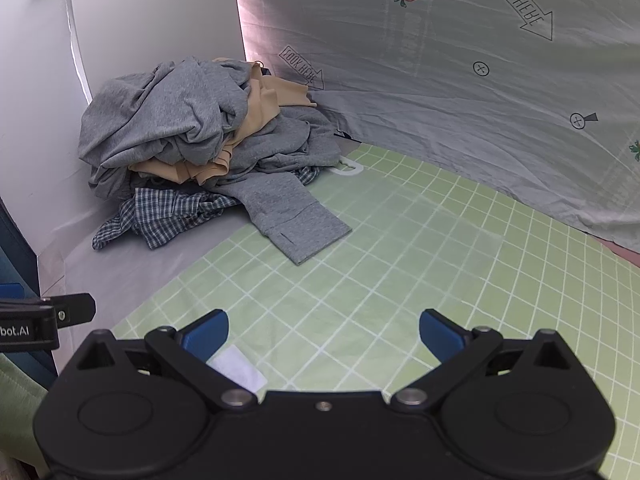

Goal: Fold clothes

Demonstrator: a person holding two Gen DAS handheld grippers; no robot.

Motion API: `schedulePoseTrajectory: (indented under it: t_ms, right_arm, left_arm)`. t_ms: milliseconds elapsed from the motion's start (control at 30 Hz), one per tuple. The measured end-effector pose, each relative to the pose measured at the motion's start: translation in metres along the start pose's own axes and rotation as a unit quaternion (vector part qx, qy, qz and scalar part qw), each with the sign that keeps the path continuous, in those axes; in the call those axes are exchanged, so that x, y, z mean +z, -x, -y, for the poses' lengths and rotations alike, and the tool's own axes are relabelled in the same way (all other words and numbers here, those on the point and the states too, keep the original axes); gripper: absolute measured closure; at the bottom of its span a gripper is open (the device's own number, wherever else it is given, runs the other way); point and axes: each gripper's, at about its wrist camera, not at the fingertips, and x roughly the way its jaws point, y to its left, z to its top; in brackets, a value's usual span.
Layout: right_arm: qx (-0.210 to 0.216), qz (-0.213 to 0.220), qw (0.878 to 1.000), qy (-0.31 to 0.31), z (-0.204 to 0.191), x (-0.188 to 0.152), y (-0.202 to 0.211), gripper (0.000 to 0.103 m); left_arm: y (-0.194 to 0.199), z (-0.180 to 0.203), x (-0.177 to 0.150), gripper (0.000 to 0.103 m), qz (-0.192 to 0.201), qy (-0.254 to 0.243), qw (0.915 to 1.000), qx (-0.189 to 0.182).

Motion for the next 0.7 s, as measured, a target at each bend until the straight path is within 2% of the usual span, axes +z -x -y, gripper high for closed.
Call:
schedulePoseTrajectory:
  t_ms: [467, 700]
  right_arm:
    - [-0.002, -0.001, 1.000, 0.001, -0.0017, 0.0000, -0.0014, 0.000]
    - [0.000, -0.007, 1.000, 0.005, -0.0064, -0.0006, -0.0060, 0.000]
  left_arm:
    - [-0.0005, 0.0022, -0.0031, 0.000, -0.006, 0.000, 1.0000, 0.000]
    - [-0.0093, -0.0010, -0.0030, 0.000, -0.022, -0.003, 0.9998, 0.001]
